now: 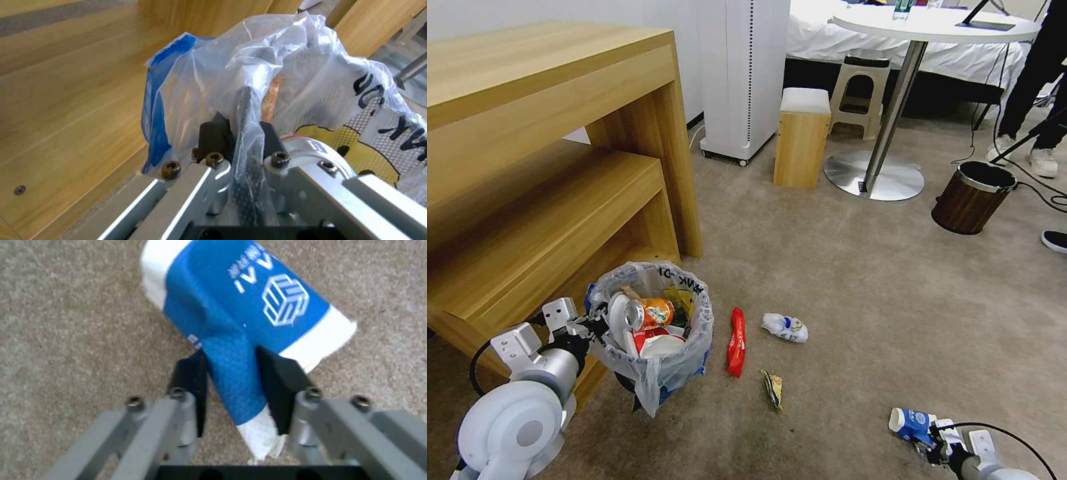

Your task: Pick up the trash bin and place the garbage on the floor into it.

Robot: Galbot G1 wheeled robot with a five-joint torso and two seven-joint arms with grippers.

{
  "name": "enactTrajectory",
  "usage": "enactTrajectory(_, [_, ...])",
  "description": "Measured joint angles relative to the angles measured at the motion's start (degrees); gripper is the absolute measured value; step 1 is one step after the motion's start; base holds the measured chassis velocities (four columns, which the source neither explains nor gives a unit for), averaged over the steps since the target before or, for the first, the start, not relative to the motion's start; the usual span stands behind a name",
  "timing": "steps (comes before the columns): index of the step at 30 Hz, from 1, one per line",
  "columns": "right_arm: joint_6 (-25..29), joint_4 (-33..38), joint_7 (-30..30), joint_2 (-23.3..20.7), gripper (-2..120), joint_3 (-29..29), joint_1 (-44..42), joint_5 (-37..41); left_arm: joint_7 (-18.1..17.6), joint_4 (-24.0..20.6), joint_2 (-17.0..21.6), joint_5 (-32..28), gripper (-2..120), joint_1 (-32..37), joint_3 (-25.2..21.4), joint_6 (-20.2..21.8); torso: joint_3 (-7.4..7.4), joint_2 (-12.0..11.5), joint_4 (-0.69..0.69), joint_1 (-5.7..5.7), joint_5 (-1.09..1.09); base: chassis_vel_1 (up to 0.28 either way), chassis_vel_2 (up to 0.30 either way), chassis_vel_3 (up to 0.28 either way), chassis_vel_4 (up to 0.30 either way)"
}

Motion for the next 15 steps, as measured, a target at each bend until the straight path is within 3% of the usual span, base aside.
enactTrajectory(8, [1.01,0.91,0.41,-0.01,0,0.31,-0.07,-0.13,0.03,-0.26,0.2,0.0,2,0.23,-0.25,-0.06,0.0,0.0,-0.01,0.0,-0.01,0.0,0.0,0.0,0.0])
enactTrajectory(12, [2.62,2.49,0.15,-0.02,0,1.07,-0.12,-0.12,0.04,-0.46,0.21,0.01,2,0.32,-0.27,-0.07,0.0,0.0,-0.02,0.0,0.01,0.0,0.0,0.0,0.0])
enactTrajectory(15, [9.73,8.39,-5.08,0.25,0,4.28,1.75,2.0,0.03,-0.53,0.18,0.38,2,0.45,0.14,-0.08,0.0,0.0,-0.01,0.0,-0.01,0.0,0.0,0.0,0.0])
